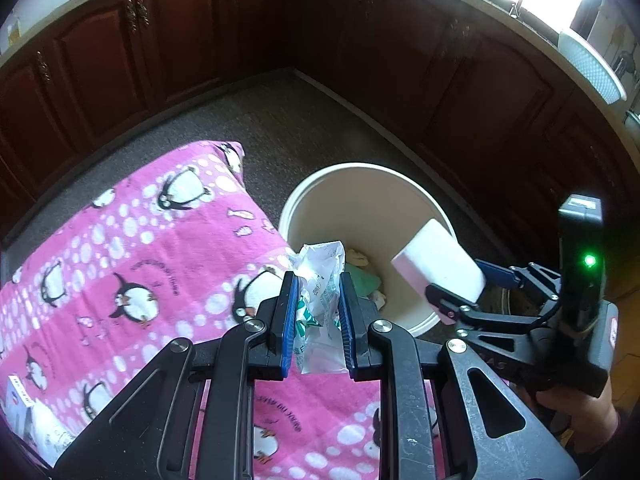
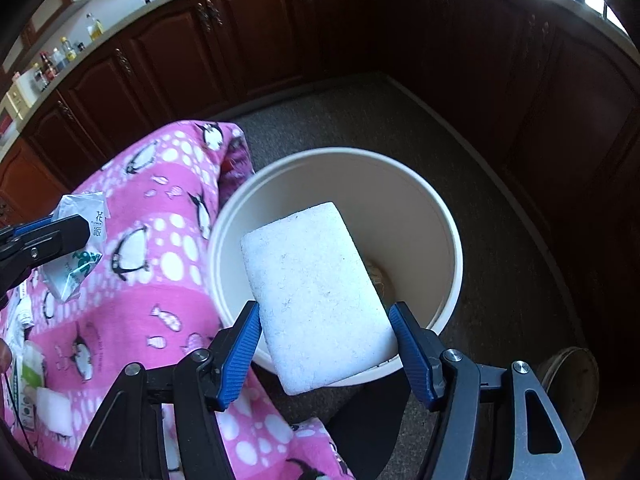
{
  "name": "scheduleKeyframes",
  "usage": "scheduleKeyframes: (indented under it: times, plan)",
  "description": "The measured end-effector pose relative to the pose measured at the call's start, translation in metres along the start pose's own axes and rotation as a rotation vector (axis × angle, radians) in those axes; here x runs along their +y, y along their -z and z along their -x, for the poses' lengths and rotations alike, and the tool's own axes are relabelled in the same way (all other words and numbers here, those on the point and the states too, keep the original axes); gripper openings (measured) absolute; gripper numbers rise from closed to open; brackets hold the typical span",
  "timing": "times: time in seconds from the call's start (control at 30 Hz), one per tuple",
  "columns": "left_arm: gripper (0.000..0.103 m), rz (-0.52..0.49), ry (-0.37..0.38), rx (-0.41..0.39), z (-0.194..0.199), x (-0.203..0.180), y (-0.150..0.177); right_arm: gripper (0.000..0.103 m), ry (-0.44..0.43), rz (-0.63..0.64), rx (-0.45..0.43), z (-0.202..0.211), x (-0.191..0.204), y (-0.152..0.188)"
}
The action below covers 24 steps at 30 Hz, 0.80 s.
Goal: Collect trash
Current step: 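Open both tools over the white bin to drop wrapper and sponge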
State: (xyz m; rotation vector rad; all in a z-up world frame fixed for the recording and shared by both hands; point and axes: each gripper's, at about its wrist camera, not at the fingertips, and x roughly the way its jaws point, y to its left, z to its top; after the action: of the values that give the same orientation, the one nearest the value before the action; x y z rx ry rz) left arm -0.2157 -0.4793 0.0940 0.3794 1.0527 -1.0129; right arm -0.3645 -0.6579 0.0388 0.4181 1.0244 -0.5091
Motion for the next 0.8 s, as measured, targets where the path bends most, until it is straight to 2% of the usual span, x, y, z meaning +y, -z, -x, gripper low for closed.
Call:
scheduleKeyframes:
  times: [0.2,0.27,0.4,0.8]
  plan:
    - [0.02,0.017,0.015,0.02,-0.015,-0.001,-0.002,0.068,0.037,-0.003,0.022,-0.01,-0.002,0.004]
    - [0.028,0.025,0.022,0.023,-0.018,0.0,-0.003,0.071,0.054,-0.011,0.018,-0.011,-0.003,0.006]
    - [0.043,0.055,0.038,0.021,-0.023,0.005,-0.004,0.071,0.053,-0.034,0.016,-0.01,-0.009,0.009]
    - [0.049,0.062,0.039,0.01,-0.019,0.01,-0.002,0.072,0.04,-0.05,0.018,-0.003,-0.008,0.009]
